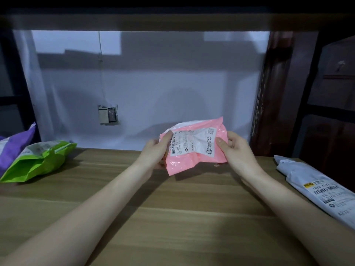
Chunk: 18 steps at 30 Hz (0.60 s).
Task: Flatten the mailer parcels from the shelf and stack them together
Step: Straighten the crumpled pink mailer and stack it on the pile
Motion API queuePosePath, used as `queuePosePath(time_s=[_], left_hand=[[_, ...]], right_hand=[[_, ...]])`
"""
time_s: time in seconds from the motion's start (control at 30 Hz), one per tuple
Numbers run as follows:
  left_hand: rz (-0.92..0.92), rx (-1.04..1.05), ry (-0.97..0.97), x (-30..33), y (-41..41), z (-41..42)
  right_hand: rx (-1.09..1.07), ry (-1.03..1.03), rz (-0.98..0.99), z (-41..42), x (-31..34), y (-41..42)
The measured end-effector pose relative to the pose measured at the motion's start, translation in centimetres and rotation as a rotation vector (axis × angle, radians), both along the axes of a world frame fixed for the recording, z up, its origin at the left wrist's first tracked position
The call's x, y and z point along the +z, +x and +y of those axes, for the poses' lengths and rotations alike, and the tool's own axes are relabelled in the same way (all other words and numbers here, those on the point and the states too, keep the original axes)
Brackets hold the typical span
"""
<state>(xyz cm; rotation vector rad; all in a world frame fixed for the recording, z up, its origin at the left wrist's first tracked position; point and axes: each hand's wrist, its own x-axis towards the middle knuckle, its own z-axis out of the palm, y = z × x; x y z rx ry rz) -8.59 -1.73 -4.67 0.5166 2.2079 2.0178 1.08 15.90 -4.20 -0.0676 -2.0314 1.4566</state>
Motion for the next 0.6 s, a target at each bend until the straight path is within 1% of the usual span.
queuePosePath(time_s=[0.13,0.2,0.3,0.37,0.47,0.53,0.6], left_hand=[[0.225,0.127,-0.008,-0.5,-0.7,0.4],[0.36,0.178,-0.097,-0.3,-1.0,-0.1],[0.542,0.186,-0.274,0.3,-0.9,-0.7],[0.56,0.141,-0.408,0.2,-1.4,-0.9],[0.535,0.006,-0.665,-0.9,-2.3,-1.5],[0.513,-0.064,-0.847,-1.5,-2.5,-1.9],[0.499,-0.048,-0.927,-1.6,-2.7,-2.0]], right_hand=[[-0.005,0.042,-0.05,0.1,-0.2,-0.1],[-0.027,0.08,-0.095,0.4,0.0,-0.1],[-0.021,0.092,-0.197,0.9,0.4,0.0],[0.004,0.112,-0.305,1.0,0.6,0.2],[0.043,0.178,-0.55,1.2,0.5,0.7],[0.031,0.294,-0.684,1.4,0.3,1.0],[-0.016,0.432,-0.722,1.4,0.0,0.9]])
